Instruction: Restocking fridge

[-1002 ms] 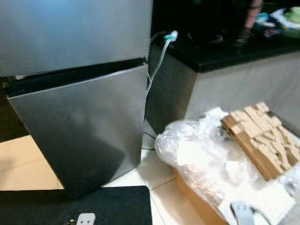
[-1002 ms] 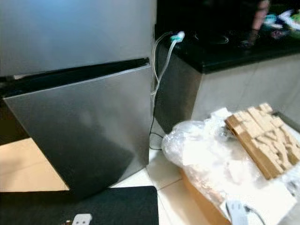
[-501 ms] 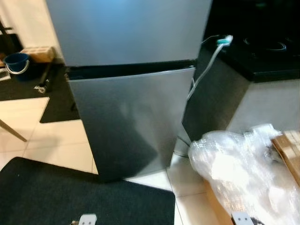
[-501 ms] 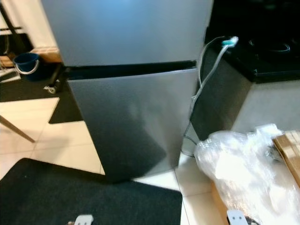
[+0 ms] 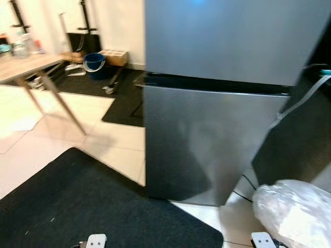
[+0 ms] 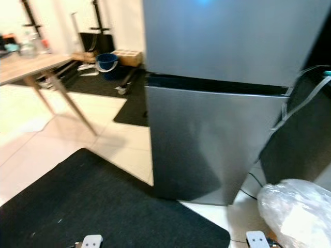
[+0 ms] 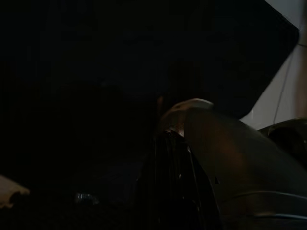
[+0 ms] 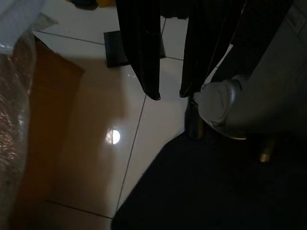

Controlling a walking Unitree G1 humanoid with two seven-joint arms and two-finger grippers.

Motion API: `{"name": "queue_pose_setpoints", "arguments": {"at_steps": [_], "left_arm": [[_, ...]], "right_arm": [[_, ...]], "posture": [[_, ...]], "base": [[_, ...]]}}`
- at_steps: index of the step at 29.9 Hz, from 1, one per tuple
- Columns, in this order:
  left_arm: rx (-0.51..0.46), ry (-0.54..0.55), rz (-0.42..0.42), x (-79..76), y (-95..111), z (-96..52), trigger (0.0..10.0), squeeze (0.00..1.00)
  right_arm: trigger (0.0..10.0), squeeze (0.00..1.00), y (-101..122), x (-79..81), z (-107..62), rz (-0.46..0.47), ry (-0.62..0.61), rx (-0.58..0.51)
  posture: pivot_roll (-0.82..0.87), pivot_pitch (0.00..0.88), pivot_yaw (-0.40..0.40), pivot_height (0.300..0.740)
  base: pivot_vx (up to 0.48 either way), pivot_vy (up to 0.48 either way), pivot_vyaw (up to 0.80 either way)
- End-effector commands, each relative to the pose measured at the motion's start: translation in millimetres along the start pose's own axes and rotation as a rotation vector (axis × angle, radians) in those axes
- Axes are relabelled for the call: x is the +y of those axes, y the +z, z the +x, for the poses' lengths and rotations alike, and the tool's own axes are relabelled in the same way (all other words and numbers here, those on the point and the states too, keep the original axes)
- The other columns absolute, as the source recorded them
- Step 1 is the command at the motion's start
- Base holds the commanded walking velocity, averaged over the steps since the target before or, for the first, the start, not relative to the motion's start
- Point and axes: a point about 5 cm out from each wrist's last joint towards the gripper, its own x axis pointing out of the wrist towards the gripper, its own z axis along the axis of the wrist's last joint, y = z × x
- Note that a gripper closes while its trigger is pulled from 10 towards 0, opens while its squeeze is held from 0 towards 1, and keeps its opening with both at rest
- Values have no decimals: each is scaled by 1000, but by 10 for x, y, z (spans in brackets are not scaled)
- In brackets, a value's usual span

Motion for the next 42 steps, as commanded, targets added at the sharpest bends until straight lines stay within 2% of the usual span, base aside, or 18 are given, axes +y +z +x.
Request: {"name": "queue_pose_setpoints", "arguments": {"at_steps": [1,16,27,42], "left_arm": [[98,-9,-7,-31,-231,-37,10000,0],[83,0,-20,-28,-202,-30,10000,0],[87,19,20,-6,-197,-32,10000,0],[92,23,31,-10,-214,-35,10000,0]], "right_arm": [[10000,0,-28,-26,-10,1,-8,9],[10000,0,12,-60,-12,-19,-35,-1],[10000,0,-9,-43,-11,-15,-29,-2],[10000,0,25,-17,-4,-35,-3,-18]], "posture": [[-58,0,-64,740],[-65,0,-61,740],[-66,0,-61,740],[-65,0,-63,740]], "base": [[0,0,719],[0,0,55],[0,0,0],[287,0,41]]}}
